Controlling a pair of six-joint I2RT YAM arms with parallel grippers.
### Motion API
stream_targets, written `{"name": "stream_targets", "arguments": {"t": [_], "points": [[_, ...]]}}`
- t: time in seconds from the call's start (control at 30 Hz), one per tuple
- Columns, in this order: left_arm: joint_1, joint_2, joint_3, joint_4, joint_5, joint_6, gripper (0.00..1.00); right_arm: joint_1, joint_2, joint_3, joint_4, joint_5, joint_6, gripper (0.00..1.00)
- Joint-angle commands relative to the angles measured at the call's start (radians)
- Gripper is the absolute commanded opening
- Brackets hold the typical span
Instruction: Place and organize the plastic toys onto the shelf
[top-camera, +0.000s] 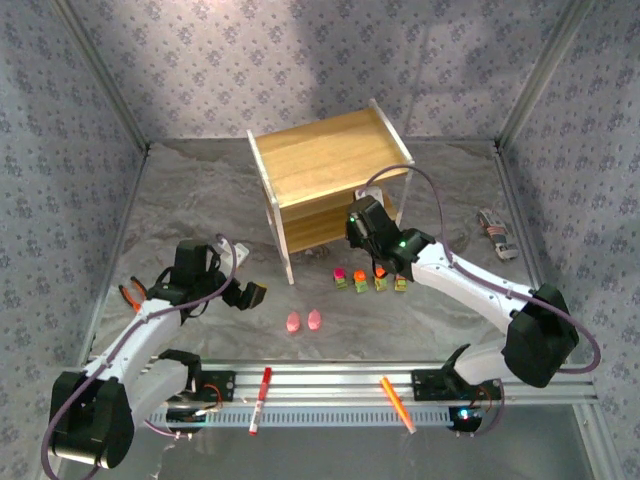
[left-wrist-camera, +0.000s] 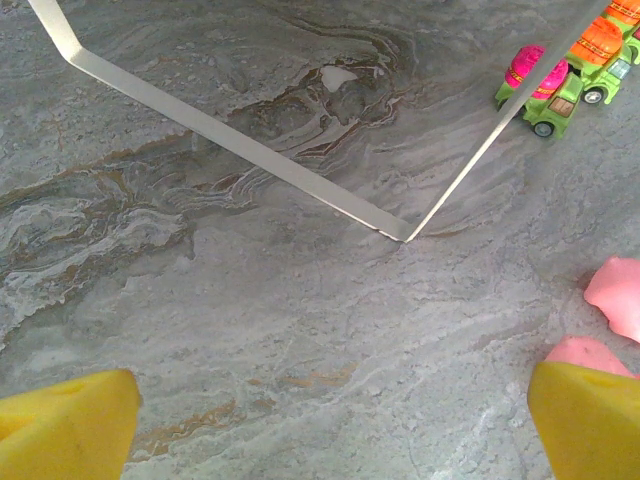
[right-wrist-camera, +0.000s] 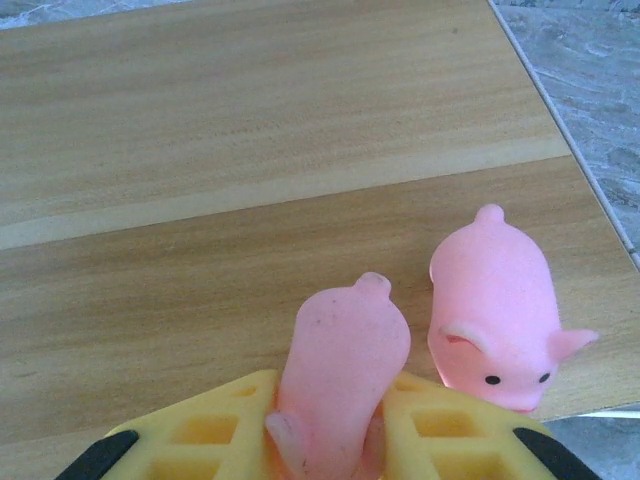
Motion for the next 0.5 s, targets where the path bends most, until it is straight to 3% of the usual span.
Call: {"name": "stream_targets", "arguments": {"t": [0.0,0.47], "points": [[-0.005,-0.004,0.017,-0.007,0.028,0.016,1.0,0.006,-0.006,-0.006,0.026,0.034,-0.016,0.28],[-0.005,-0.003,0.017,-0.007,0.028,0.016,1.0,0.0,0.026,-0.018,0.046,0.025,-0.007,0.28]]}}
